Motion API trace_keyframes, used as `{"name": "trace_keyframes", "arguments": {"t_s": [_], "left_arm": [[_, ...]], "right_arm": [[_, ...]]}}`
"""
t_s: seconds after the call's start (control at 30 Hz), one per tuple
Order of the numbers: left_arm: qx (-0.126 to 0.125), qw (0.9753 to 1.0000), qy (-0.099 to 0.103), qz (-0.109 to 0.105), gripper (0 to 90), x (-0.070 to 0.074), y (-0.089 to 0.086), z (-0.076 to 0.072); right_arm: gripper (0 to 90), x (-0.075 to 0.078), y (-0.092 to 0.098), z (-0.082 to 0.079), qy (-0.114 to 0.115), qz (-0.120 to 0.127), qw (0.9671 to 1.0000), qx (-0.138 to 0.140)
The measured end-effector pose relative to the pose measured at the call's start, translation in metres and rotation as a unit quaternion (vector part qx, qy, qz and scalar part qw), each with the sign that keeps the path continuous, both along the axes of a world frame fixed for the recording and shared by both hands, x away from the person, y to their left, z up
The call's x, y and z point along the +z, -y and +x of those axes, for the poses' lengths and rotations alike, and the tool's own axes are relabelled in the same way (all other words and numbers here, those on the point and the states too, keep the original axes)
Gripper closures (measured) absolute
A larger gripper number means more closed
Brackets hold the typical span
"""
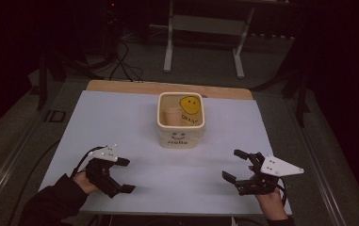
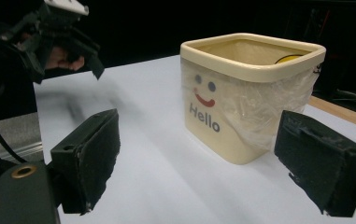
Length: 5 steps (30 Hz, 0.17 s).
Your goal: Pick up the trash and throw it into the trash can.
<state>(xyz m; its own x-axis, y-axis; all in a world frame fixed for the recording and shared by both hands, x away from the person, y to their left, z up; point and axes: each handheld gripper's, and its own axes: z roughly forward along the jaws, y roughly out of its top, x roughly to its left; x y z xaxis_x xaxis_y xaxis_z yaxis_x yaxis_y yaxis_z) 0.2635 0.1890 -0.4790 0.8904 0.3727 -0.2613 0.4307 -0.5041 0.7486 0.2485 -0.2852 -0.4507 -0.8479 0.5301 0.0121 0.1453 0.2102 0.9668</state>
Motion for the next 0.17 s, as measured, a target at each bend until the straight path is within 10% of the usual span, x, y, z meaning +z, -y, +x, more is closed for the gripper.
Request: {"name": "trace_keyframes", "arguments": {"t_s": [0.17], "left_arm": [[0.018,0.9995,0.003,-0.025,0.5,-0.0140,0.0037,0.0015]], "right_arm": [[13.9,-0.0008,-0.0012,0.0010,-0.001,-0.004,1.0000,0.001]]}}
